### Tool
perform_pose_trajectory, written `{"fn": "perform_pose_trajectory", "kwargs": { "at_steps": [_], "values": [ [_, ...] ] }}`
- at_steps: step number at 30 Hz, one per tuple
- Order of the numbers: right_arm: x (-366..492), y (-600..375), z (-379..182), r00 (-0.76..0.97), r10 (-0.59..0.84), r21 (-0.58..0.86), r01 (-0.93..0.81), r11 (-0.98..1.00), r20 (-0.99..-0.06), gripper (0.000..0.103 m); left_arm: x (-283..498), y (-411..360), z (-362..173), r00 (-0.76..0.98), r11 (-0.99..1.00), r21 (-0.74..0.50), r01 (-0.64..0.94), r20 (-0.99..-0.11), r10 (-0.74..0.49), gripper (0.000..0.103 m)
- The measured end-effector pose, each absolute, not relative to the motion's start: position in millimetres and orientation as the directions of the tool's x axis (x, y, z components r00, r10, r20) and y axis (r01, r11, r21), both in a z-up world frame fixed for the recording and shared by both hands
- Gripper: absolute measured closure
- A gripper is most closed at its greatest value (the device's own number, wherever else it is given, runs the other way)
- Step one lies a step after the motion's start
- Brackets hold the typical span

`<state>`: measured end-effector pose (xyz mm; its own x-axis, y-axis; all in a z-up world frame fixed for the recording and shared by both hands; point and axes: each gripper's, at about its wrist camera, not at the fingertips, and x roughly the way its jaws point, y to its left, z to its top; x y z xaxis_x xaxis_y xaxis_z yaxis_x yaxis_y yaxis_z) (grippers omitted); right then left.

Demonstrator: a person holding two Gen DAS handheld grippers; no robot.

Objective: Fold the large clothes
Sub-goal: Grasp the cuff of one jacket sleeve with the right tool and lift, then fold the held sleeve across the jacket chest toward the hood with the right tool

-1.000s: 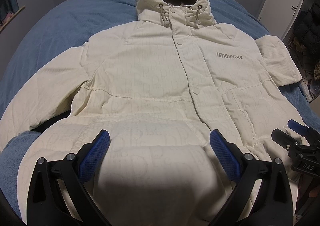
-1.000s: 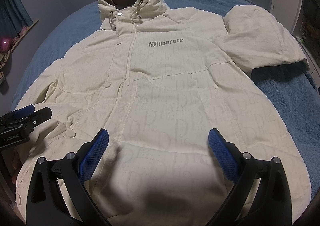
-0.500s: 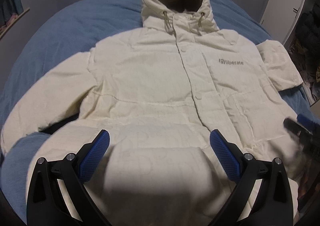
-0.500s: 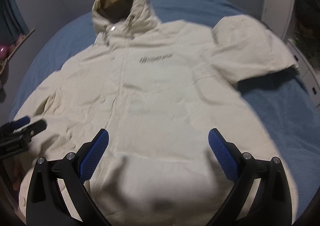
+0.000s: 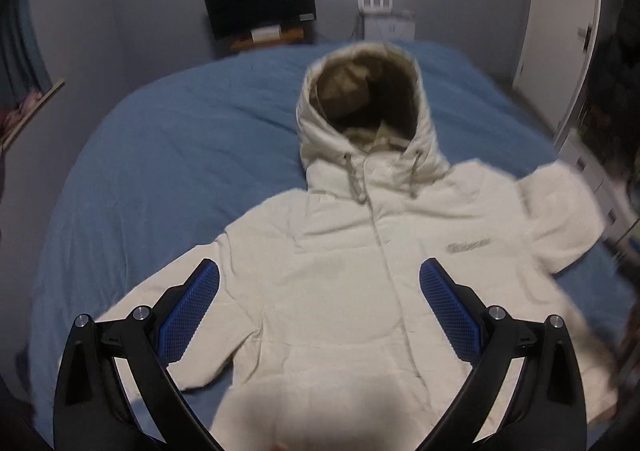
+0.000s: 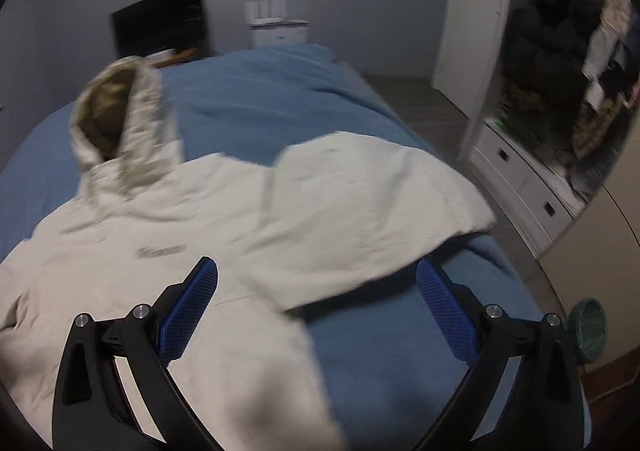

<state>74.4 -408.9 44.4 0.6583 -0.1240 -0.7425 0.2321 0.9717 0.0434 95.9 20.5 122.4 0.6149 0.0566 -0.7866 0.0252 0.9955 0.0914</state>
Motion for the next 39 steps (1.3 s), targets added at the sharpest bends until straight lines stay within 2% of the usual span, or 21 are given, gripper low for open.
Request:
{"fn": "perform_pose_trajectory", "kwargs": {
  "at_steps": [6, 11, 14, 17, 22, 24, 25, 27, 29, 35, 39],
  "values": [
    [115, -494, -5, 0.551, -0.041, 0.208, 0.381, 0.901, -0.833, 0.007, 113, 22, 57, 0.620, 0.995, -0.047, 0.085, -0.780, -0.090, 0.006],
    [140, -534, -49, 0.495, 0.017, 0.290, 0.481, 0.828, -0.869, 0.007, 119, 18, 10, 0.601, 0.997, 0.035, 0.072, -0.799, -0.015, 0.006],
    [152, -550, -68, 0.497, 0.017, 0.311, 0.515, 0.798, -0.868, 0.007, 122, 26, -9, 0.573, 0.998, 0.006, 0.055, -0.819, -0.026, 0.006],
    [158, -567, -77, 0.558, 0.054, 0.402, 0.523, 0.752, -0.828, 0.010, 126, 32, -16, 0.561, 0.999, -0.025, 0.041, -0.826, -0.044, 0.006],
    [170, -599, -78, 0.668, 0.075, 0.535, 0.518, 0.667, -0.741, 0.025, 136, 37, -28, 0.547, 0.999, -0.041, 0.018, -0.836, -0.044, 0.006],
    [170, -605, -71, 0.708, 0.050, 0.552, 0.503, 0.665, -0.704, 0.039, 138, 37, -31, 0.540, 0.999, -0.038, 0.014, -0.841, -0.040, 0.006],
    [168, -607, -69, 0.728, 0.042, 0.563, 0.492, 0.664, -0.685, 0.043, 139, 36, -33, 0.539, 0.999, -0.036, 0.015, -0.841, -0.039, 0.006],
    [165, -607, -62, 0.764, 0.021, 0.577, 0.469, 0.669, -0.645, 0.067, 140, 34, -35, 0.541, 1.000, -0.021, 0.022, -0.841, -0.029, 0.006],
    [165, -603, -52, 0.785, 0.009, 0.573, 0.444, 0.689, -0.619, 0.079, 141, 32, -35, 0.544, 0.999, -0.012, 0.032, -0.838, -0.028, 0.006],
    [160, -555, 17, 0.877, 0.023, 0.525, 0.266, 0.809, -0.480, 0.087, 139, 31, -33, 0.555, 0.999, -0.005, 0.043, -0.831, -0.028, 0.006],
    [149, -494, 69, 0.921, 0.083, 0.424, 0.094, 0.901, -0.380, 0.087, 137, 32, -32, 0.561, 0.999, -0.010, 0.041, -0.827, -0.031, 0.006]
  ]
}}
